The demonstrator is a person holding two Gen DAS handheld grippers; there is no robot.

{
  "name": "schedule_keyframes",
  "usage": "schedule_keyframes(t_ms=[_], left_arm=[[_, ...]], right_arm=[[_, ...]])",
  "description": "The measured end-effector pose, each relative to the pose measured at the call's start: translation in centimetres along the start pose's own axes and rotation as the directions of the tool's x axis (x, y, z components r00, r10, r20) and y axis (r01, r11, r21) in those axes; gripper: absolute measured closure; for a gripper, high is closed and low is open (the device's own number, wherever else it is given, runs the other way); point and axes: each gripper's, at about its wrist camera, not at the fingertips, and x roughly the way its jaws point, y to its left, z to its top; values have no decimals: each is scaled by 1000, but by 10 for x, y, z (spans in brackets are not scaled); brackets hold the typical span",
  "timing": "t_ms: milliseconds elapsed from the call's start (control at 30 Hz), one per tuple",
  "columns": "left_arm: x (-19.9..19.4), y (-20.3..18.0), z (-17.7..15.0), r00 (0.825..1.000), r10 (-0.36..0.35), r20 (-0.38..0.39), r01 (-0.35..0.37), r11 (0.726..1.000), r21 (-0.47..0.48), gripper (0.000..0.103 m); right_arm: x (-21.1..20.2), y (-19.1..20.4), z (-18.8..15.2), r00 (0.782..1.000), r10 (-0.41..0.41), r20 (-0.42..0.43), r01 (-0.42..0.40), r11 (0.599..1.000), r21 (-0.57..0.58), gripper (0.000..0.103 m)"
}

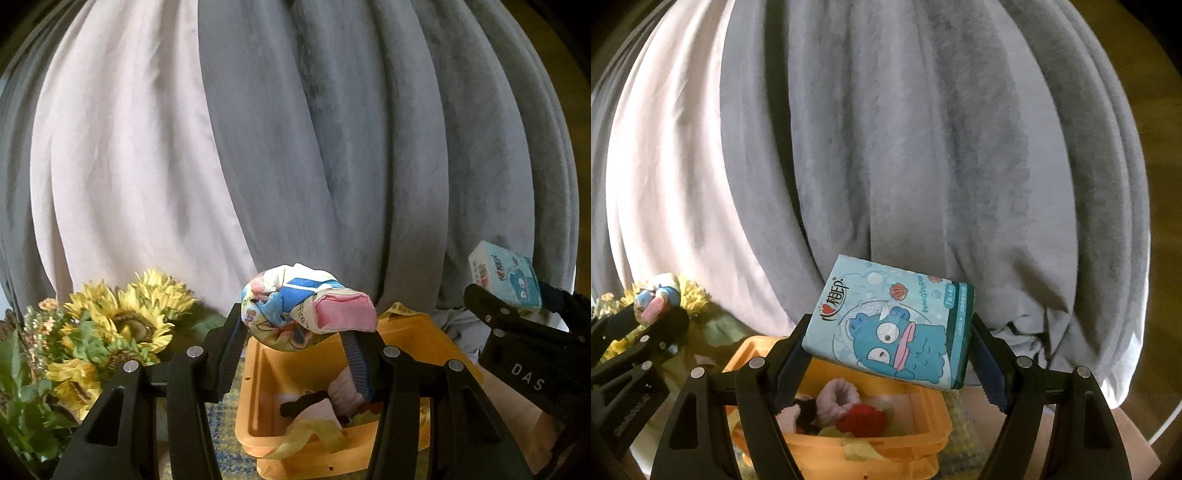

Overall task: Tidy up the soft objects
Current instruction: 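Carry the scrunchie with the left tool while the right tool carries the tissue pack over the crate, then open the left tool to drop the scrunchie while the right tool drops the tissue pack into the crate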

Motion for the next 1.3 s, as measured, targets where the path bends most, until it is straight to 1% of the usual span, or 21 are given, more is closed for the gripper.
schedule_keyframes(t_ms=[200, 333, 500, 700, 900, 1033, 1133, 1200, 1233, 1300], left_arm=[[24, 0, -5, 999, -15, -52, 15, 1000, -3, 53], [42, -1, -9, 996, -22, -90, 22, 1000, -10, 53], [62, -1, -15, 990, -32, -137, 31, 999, -13, 53], [81, -3, -24, 983, -30, -183, 32, 999, 8, 53], [101, -5, -35, 970, -35, -240, 42, 999, 21, 53], [112, -6, -41, 958, -41, -284, 51, 998, 29, 52], [117, -8, -45, 950, -50, -309, 63, 998, 31, 49], [117, -10, -47, 949, -35, -313, 51, 998, 44, 34], [117, -11, -48, 951, -27, -309, 46, 998, 53, 33], [115, -12, -48, 951, -26, -309, 46, 997, 59, 33]], right_arm=[[29, 0, -5, 998, 7, -68, -7, 1000, 7, 24], [42, 1, -8, 996, -3, -92, 3, 1000, -3, 24], [59, 3, -10, 991, 3, -132, -6, 1000, -15, 24], [78, 5, -16, 984, 9, -180, -15, 999, -36, 24], [95, 7, -23, 974, 15, -225, -27, 998, -53, 24], [106, 6, -27, 965, 22, -263, -38, 998, -57, 24], [114, 6, -32, 957, 29, -288, -49, 997, -62, 24], [117, 6, -34, 952, 35, -304, -57, 996, -64, 23], [120, 6, -35, 948, 41, -317, -65, 996, -65, 23], [122, 3, -37, 942, 49, -332, -70, 996, -52, 18]])
